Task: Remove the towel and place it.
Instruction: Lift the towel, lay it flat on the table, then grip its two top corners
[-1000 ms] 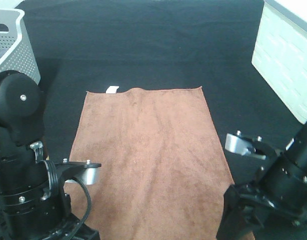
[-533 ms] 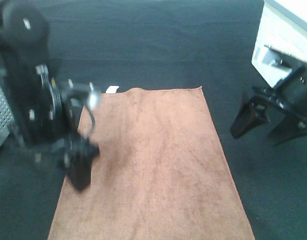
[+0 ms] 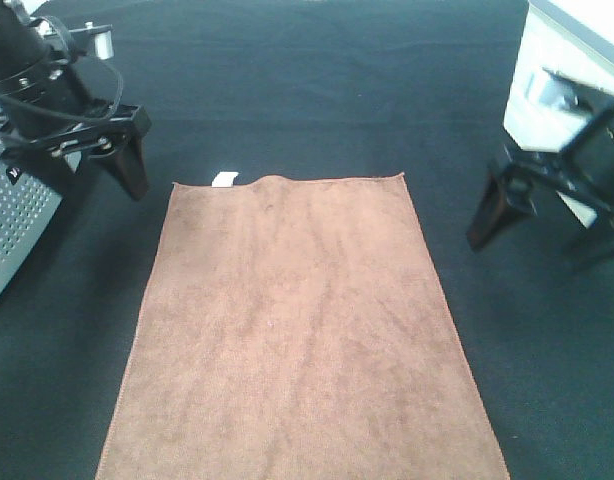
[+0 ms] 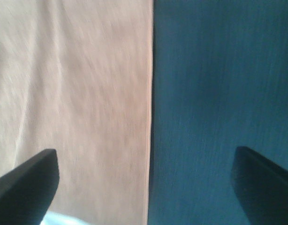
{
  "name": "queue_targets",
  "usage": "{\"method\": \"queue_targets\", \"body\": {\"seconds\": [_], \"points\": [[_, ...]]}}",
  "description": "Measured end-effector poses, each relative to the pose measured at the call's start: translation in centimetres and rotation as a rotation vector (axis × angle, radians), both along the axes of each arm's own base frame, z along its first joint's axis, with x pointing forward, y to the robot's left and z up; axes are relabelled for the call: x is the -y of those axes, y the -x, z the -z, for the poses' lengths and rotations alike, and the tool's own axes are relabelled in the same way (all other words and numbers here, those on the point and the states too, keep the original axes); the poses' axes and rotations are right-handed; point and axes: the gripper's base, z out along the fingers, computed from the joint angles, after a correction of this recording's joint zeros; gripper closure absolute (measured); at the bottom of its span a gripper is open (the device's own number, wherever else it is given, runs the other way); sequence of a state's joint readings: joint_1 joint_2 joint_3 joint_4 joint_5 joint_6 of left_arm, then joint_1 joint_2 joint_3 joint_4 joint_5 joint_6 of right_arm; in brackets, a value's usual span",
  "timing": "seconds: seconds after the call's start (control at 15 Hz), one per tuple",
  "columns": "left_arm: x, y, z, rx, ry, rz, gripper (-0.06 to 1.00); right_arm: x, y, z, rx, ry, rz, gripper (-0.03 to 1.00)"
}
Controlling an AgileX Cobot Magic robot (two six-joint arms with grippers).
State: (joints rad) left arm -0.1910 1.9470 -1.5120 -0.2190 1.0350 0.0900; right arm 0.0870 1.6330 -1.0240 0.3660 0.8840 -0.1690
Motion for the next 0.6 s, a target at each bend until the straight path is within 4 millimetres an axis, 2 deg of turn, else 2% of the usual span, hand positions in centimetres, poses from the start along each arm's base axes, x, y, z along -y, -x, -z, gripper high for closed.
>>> {"method": "queue_targets", "body": {"seconds": [0.2, 0.4, 0.53, 0.6], "points": [[0.3, -2.6, 2.1, 0.007, -0.006, 0.021, 0.22, -0.3, -3.6, -1.1, 0.081, -0.006, -0.021, 0.06], [0.5, -3.7, 3.6, 0.010, -0.008, 0.020, 0.22, -0.2, -6.3, -2.1, 0.270, 0.007, 0.028, 0.06], [0.6, -4.5, 3.4, 0.058, -0.004, 0.030, 0.22, -0.4, -8.3, -1.2, 0.268, 0.012, 0.014, 0.08], [0.7, -4.9, 3.5, 0.065, -0.003, 0.030, 0.22, -0.6, -9.3, -0.2, 0.224, 0.012, -0.008, 0.09]]}}
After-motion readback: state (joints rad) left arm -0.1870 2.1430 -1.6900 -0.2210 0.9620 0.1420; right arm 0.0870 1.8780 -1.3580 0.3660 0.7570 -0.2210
